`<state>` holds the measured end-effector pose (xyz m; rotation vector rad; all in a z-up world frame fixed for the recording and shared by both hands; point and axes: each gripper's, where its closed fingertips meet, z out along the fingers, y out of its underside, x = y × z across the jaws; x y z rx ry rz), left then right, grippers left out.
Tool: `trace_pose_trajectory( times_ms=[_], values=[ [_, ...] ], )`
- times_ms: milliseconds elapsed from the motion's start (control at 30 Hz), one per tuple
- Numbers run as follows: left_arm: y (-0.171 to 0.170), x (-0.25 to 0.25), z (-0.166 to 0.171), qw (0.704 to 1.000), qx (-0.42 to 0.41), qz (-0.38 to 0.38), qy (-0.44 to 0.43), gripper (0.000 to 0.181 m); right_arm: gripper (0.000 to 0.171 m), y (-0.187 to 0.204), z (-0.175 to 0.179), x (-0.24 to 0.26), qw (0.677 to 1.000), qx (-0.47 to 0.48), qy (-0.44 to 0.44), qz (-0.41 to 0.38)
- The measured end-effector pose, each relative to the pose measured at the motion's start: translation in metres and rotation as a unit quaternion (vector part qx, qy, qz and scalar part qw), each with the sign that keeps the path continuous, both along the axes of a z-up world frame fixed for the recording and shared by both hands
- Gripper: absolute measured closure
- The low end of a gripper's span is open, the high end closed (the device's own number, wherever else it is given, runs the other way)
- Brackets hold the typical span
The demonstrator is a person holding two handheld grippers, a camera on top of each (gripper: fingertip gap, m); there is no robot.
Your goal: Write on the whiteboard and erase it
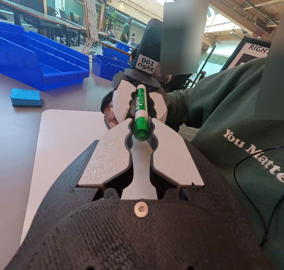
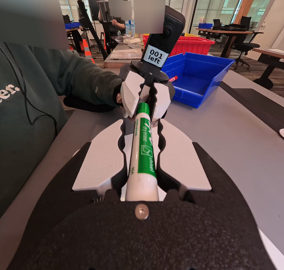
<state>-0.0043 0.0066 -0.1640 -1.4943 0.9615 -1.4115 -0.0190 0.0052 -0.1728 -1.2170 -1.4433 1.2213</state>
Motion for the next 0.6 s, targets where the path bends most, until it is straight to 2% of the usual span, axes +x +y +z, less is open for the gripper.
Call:
trace_pose_trajectory(
  times_ms=[333,600],
  values=[
    [0.003,-0.001,-0.007,1.0,-0.027,0.003,0.01,0.162,0.137,0.005,-0.007,-0.002,0.998,-0.061,0.007,-0.011],
    [0.006,-0.002,-0.016,0.998,-0.049,0.0,0.025,0.162,0.136,0.007,-0.014,-0.003,0.997,-0.07,-0.001,-0.014]
  ],
)
